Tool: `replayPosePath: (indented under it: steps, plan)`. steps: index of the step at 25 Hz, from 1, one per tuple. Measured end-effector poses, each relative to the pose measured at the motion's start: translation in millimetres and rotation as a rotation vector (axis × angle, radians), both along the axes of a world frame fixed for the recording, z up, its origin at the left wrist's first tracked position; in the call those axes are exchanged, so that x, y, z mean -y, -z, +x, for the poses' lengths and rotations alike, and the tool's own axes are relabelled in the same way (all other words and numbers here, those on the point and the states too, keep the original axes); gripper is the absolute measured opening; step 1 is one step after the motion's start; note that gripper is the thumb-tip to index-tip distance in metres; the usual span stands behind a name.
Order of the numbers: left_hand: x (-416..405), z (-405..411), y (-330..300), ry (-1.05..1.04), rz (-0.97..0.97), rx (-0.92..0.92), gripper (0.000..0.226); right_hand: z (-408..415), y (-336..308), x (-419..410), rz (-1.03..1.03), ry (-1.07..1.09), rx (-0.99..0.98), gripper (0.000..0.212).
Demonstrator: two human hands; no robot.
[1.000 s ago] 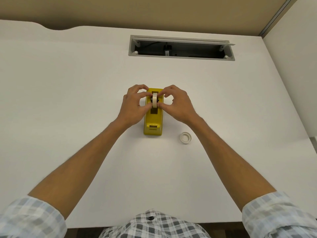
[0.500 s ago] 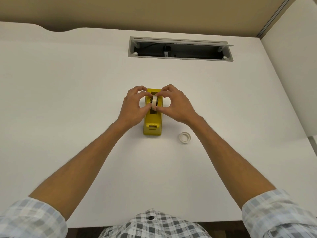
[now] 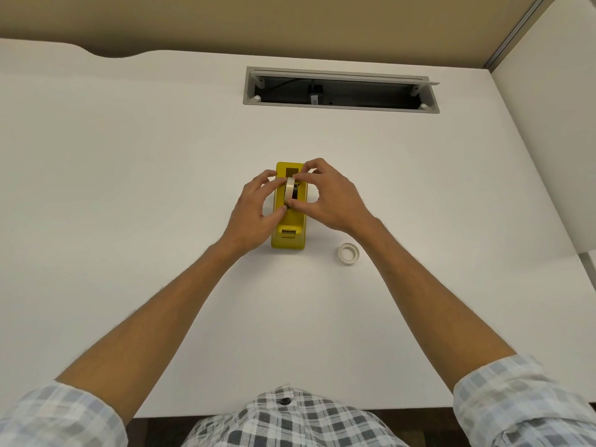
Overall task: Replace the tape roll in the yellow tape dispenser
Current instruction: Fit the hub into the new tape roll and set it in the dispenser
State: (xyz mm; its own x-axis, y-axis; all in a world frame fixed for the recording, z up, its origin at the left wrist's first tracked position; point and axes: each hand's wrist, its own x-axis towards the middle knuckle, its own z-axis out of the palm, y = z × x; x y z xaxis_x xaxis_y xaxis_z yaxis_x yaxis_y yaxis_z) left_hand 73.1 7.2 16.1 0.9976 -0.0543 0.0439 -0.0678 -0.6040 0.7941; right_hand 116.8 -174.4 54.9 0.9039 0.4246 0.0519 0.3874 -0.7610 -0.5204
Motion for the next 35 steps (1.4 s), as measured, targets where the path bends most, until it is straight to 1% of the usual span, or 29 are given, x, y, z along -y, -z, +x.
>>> replayPosePath:
  steps: [4,10,14,19,22,25,30,33,35]
  plan:
    - [-3,5,-6,0.036,-0.004,0.020,0.057,-1,-1,0,0.009,0.002,0.015,0.060]
    - [-4,17,-13,0.072,0.036,-0.002,0.051,-3,-1,0,0.044,-0.001,0.029,0.042]
    - [-5,16,-12,0.080,0.023,-0.010,0.051,-4,0,1,0.051,-0.002,0.022,0.041]
    - [-4,15,-13,0.084,0.033,0.000,0.052,-7,-4,2,0.051,-0.002,0.042,0.047]
    - [-4,16,-14,0.102,0.059,0.028,0.054,-10,-6,2,0.057,-0.023,0.106,0.038]
    - [-2,17,-14,0.127,0.082,0.034,0.053,-9,-7,0,-0.003,-0.003,0.179,0.026]
    - [-2,21,-21,0.178,0.114,0.013,0.057,-4,-7,-1,-0.138,-0.032,0.301,0.024]
    - [0,20,-27,0.113,0.067,0.034,0.055,0,-7,-1,-0.194,-0.064,0.333,0.023]
    - [0,21,-27,0.097,0.070,0.074,0.051,2,-7,-1,-0.221,-0.079,0.366,0.022]
